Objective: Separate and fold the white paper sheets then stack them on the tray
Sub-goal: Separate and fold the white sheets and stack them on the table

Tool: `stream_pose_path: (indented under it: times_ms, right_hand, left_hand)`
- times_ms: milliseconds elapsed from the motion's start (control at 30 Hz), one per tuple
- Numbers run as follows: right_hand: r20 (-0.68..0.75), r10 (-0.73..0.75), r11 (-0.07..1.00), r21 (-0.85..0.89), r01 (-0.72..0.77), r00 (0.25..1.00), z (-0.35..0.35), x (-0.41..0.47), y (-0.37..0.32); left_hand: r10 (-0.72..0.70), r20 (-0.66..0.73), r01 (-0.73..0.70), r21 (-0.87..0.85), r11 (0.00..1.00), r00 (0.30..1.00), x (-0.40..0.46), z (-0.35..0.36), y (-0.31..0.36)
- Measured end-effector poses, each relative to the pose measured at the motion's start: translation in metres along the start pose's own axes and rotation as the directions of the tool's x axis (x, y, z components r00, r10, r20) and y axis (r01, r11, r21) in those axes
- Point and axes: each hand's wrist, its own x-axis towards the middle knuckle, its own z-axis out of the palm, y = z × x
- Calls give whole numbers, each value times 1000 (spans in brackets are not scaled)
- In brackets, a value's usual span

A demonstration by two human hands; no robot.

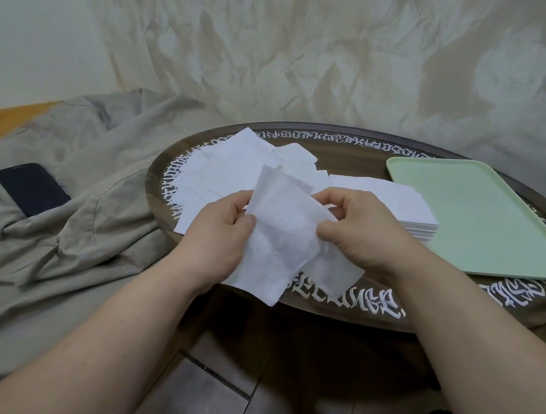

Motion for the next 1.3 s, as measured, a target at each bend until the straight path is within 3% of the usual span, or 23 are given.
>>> stream_pose_path:
  times_ms: [233, 700, 1067, 1300]
  right_hand:
    - [-175, 24, 999, -27, -29, 984, -3, 5, 3]
    - [-187, 8, 1000, -9, -10, 982, 4, 7, 2]
    - [-253, 15, 999, 53, -2, 967, 2, 13, 7]
    - [-327, 16, 998, 67, 6, 945, 1, 15, 8]
  left_hand:
    - [-40, -78, 41, 6, 999, 996, 2, -2, -2]
    - [-40, -22, 40, 35, 999, 999, -3, 6, 6]
    - [-45, -183, 66, 109, 992, 982, 0, 2, 6]
    - [-102, -161, 112, 59, 992, 982, 2, -1, 2]
